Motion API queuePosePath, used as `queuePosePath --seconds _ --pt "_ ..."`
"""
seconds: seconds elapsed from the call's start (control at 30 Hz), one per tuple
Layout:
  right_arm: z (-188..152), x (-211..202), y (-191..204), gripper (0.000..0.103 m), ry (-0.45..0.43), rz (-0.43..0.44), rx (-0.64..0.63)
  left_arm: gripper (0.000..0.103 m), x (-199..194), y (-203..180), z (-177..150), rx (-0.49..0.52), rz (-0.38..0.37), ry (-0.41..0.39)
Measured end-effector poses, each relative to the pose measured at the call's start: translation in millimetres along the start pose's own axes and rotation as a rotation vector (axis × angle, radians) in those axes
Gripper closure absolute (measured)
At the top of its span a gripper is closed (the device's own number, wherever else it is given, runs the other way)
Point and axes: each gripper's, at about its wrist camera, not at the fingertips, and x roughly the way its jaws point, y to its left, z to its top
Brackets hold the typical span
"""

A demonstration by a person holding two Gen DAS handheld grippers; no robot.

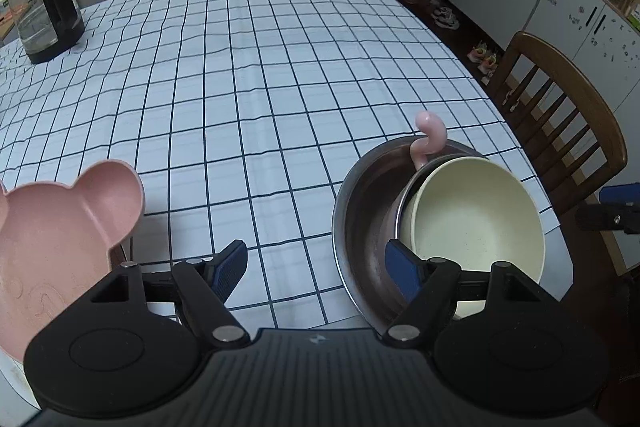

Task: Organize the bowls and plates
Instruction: 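Move both grippers to the steel bowl rim and close them on it, then lift the steel bowl with nested pink pot and carry it over the pink bear plate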

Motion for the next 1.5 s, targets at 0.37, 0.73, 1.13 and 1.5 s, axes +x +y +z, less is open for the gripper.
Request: queuePosePath --seconds 0.37,0.73,1.13,1.5 --pt "-14.6 43.9 -1.8 0.031 0.108 0.015 -0.021 0.035 25.2 -3.1 -5.8 -0.035 -0.002 0.059" --pt "-4.7 72.6 3.7 0.062 0.164 0.089 0.0 0.075 39.4 0.5 -6.6 -0.14 -0.105 0.137" --pt "-4.2 74.3 20.5 0.086 0.189 0.106 -0.052 0.087 42.0 -2.1 -7.9 -0.161 -0.101 0.135" --pt "-2.3 62.2 25.0 0.087 0.144 0.111 -0.097 0.088 21.8 -3.6 -5.3 -0.164 -0.079 0.077"
